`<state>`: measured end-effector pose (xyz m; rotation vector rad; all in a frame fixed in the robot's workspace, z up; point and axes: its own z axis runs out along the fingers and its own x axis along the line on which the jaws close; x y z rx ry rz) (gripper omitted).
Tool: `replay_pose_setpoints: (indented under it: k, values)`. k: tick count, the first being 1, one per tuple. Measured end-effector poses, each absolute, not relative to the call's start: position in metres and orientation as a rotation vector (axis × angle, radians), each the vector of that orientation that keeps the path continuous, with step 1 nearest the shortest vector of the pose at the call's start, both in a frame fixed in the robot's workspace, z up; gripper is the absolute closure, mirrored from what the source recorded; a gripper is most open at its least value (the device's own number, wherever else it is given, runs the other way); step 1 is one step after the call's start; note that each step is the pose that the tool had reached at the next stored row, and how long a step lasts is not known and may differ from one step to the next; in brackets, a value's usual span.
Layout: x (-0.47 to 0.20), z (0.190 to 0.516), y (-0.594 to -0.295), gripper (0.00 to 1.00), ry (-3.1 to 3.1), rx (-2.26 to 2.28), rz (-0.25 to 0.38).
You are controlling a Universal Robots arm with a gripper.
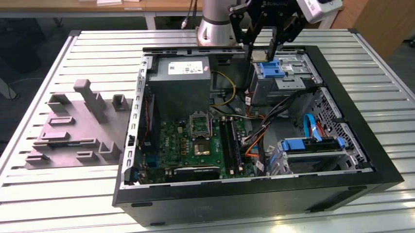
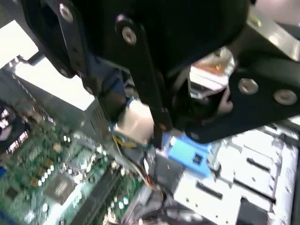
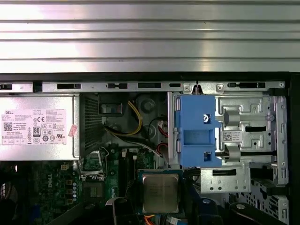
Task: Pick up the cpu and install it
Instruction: 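Pick up the cpu and move it towards the insertion slot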
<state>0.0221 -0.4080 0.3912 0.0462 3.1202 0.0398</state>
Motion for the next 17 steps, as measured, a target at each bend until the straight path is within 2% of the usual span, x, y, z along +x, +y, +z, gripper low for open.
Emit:
replay_pose_setpoints:
  k: [17]
  values:
    - [0.0143, 0.3912, -0.408, 0.53, 3.12, 0.046, 0.04]
